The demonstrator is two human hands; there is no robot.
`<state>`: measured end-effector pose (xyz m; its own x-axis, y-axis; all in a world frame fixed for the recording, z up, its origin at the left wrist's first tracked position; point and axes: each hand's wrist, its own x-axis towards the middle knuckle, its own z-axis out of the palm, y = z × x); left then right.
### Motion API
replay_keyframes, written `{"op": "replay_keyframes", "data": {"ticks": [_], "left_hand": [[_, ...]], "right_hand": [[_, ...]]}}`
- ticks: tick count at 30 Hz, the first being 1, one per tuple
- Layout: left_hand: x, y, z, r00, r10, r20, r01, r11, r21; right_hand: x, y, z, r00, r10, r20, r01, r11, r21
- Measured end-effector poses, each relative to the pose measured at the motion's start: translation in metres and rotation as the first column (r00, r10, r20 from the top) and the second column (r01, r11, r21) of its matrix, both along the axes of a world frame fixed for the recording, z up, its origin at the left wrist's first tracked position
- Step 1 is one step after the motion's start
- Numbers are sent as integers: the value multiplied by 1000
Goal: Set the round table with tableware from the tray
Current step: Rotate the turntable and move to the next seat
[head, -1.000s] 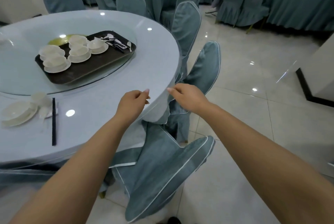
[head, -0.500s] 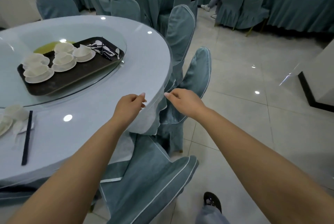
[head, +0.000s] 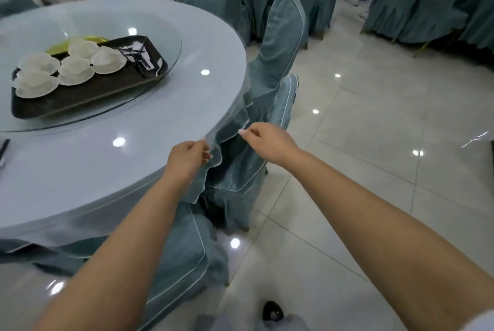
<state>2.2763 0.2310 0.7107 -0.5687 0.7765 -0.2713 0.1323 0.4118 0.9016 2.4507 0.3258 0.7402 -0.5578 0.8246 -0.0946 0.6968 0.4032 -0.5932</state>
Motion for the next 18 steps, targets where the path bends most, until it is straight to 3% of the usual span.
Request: {"op": "replay_keyframes", "data": {"ticks": [7,18], "left_hand": [[-2,33,6,996,56,-73,-55,998,15],[-80,93,-1,980,83,-180,-88,996,-23]], "right_hand": [[-9,53,-8,998,56,3,-56,998,-22],[-93,130,-8,984,179,-10,-179,984,-4]]}}
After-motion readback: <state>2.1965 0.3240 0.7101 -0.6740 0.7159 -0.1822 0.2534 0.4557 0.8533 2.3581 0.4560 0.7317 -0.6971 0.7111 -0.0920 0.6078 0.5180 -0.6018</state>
